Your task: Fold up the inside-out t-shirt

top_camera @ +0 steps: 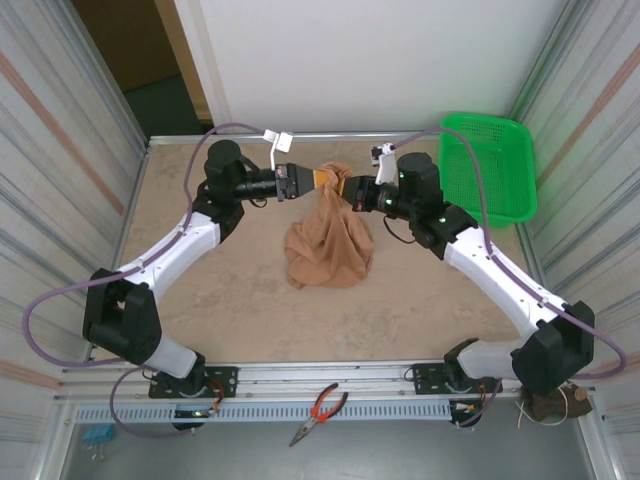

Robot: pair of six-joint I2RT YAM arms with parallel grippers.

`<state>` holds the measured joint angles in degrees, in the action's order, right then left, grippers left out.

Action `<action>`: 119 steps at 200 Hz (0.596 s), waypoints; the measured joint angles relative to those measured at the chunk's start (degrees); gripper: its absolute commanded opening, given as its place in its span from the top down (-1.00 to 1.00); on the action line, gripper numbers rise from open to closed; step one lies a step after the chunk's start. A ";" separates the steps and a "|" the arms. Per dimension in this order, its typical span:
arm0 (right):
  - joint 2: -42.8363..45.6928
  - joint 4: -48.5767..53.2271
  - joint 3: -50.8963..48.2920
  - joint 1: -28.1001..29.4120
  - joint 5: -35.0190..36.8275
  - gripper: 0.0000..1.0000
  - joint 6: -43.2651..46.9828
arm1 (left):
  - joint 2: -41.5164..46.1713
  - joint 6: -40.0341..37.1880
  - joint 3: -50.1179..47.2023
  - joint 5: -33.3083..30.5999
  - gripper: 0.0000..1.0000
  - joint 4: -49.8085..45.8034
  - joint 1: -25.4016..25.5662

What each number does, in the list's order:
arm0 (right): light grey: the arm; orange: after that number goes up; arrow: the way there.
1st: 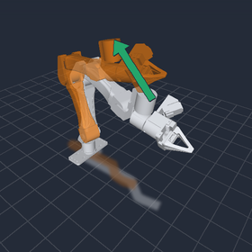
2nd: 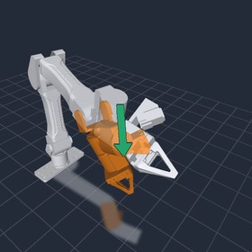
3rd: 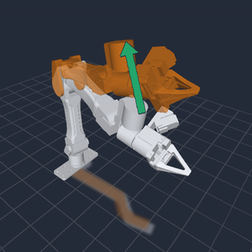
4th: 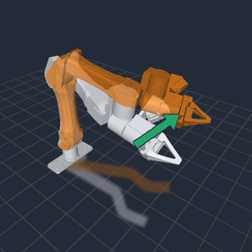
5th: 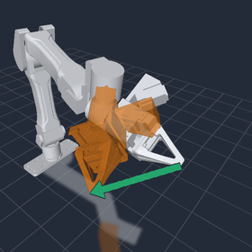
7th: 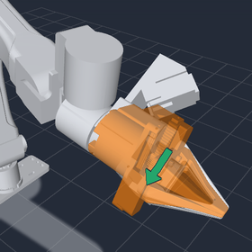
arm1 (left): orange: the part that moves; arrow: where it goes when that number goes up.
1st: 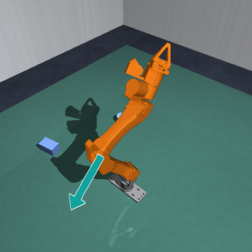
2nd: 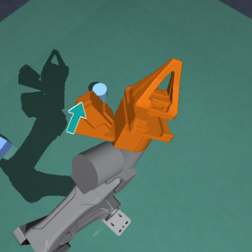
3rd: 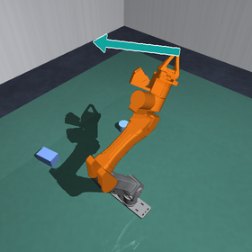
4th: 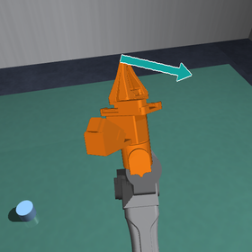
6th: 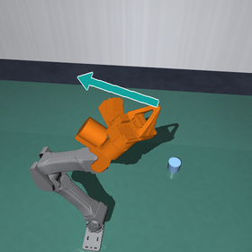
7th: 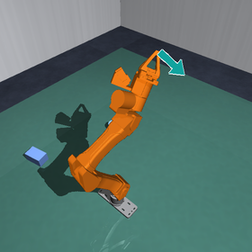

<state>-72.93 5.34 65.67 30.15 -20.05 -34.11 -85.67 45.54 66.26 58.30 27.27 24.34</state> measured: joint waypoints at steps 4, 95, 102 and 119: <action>0.44 -0.02 -0.09 -0.46 -0.52 1.00 -0.15 | 0.00 0.00 -0.15 -0.26 1.00 -0.04 -0.11; 10.43 -9.94 -2.23 -4.35 -13.29 1.00 -8.90 | -4.26 0.42 -1.27 -3.87 -0.10 -0.85 -2.34; 10.34 -11.13 -2.97 -4.94 -13.90 1.00 -9.62 | -4.09 0.13 -1.31 -4.20 -0.19 -1.57 -2.56; 9.77 -13.84 -4.87 -6.88 -15.41 1.00 -11.96 | -2.58 -2.21 -1.92 -5.51 -0.30 -4.50 -2.86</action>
<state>-63.16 -8.49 60.80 23.27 -35.46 -46.06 -88.25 43.33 64.34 52.80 22.76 21.47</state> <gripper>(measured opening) 0.050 0.626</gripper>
